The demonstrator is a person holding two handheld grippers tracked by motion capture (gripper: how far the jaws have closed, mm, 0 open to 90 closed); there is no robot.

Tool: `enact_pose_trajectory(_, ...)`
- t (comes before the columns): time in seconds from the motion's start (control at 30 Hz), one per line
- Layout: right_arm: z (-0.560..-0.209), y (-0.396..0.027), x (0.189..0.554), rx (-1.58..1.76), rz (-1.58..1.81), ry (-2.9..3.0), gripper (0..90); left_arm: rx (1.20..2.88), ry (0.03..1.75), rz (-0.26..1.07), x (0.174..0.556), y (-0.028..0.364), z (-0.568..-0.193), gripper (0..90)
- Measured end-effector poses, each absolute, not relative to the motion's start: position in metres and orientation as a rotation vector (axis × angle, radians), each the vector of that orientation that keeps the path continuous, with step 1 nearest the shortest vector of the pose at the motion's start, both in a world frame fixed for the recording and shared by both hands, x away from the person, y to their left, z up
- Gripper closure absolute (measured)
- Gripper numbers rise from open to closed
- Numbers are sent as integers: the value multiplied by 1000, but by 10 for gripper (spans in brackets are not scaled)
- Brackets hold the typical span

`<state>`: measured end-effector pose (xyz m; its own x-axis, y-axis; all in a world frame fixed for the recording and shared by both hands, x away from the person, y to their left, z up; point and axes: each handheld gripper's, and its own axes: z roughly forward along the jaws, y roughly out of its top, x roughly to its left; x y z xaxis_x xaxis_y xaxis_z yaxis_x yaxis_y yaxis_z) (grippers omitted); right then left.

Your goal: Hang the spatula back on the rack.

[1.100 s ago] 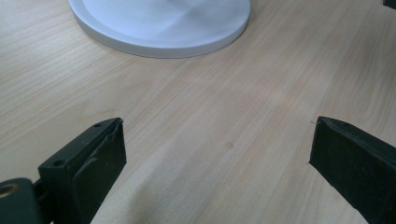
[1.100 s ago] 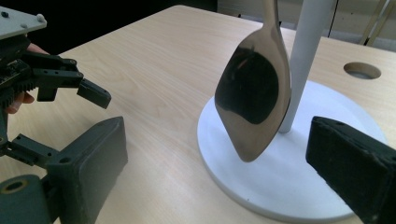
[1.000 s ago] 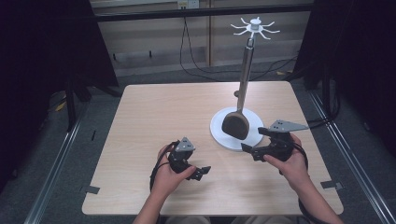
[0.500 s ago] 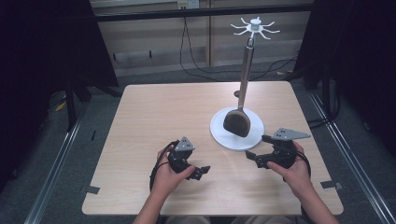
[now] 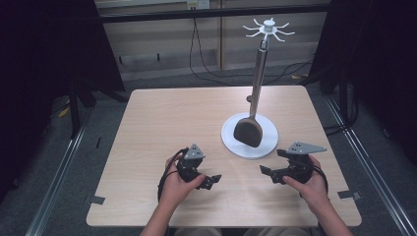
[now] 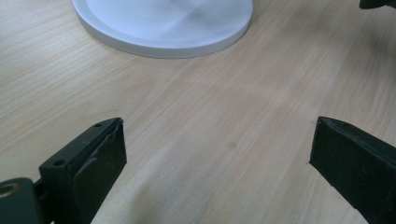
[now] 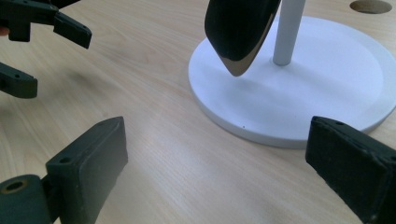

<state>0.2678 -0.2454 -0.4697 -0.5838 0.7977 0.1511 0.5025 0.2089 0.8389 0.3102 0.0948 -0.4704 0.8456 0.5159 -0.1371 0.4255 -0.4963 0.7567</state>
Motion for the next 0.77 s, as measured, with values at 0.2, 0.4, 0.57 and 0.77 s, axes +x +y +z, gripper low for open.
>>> enact_pose_trajectory(0.2, -476, -245, 267, 1224, 1304, 2181, 51, 2161, 685, 141, 310, 95, -471, 37)
enact_pose_trajectory(0.4, -480, -245, 266, 1227, 1291, 2192, 51, 2161, 679, 139, 311, 95, -471, 37)
enact_pose_trajectory(0.57, -482, -244, 265, 1215, 1280, 2205, 51, 2160, 677, 142, 311, 95, -471, 36)
enact_pose_trajectory(0.77, -481, -243, 265, 1218, 1278, 2203, 52, 2153, 666, 148, 313, 95, -472, 36)
